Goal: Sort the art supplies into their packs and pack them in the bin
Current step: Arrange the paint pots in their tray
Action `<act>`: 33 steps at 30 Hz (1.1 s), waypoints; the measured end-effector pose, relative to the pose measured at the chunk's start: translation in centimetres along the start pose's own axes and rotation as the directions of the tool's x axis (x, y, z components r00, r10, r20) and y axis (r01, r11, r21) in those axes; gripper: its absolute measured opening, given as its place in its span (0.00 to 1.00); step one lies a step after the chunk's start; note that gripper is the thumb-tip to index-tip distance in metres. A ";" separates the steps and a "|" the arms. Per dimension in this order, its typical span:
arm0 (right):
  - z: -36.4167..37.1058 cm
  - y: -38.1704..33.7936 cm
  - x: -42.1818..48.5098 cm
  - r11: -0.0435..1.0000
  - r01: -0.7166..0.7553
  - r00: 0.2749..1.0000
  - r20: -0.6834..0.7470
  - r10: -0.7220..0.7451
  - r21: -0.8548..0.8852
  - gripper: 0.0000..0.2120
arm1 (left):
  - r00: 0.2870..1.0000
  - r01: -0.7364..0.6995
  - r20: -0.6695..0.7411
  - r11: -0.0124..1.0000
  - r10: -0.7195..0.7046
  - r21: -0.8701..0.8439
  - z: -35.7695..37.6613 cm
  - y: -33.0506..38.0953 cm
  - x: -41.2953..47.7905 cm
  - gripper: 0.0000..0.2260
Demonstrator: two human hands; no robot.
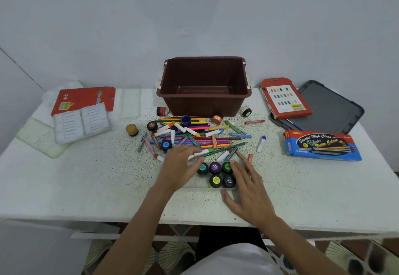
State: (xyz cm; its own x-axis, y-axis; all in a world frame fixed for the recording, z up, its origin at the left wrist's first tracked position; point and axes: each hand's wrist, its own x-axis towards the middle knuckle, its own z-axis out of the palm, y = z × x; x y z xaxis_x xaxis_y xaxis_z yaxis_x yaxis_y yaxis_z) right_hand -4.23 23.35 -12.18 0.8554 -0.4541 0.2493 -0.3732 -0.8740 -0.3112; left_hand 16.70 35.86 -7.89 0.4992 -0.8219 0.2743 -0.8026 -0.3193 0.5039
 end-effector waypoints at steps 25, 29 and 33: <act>0.1 0.3 0.1 1.000 -0.004 1.000 0.022 0.003 0.010 0.37 | 0.992 0.093 -0.100 0.981 -0.076 0.169 0.6 -4.1 10.1 0.11; 0.1 0.1 0.1 1.000 -0.012 1.000 0.023 0.012 -0.001 0.37 | 0.990 0.081 -0.113 0.995 -0.086 -0.051 -0.7 -2.4 7.6 0.11; 0.3 0.0 0.0 1.000 0.006 1.000 0.024 -0.005 -0.019 0.37 | 0.971 0.203 -0.066 0.941 -0.229 -0.270 -1.3 -0.8 3.7 0.18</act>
State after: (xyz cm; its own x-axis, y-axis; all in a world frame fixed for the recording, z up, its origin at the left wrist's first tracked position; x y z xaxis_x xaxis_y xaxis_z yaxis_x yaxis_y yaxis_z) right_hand -4.14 23.42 -12.42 0.8655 -0.4454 0.2291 -0.3751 -0.8795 -0.2928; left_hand 19.59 33.67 -6.18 0.6899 -0.6942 0.2053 -0.5658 -0.3401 0.7512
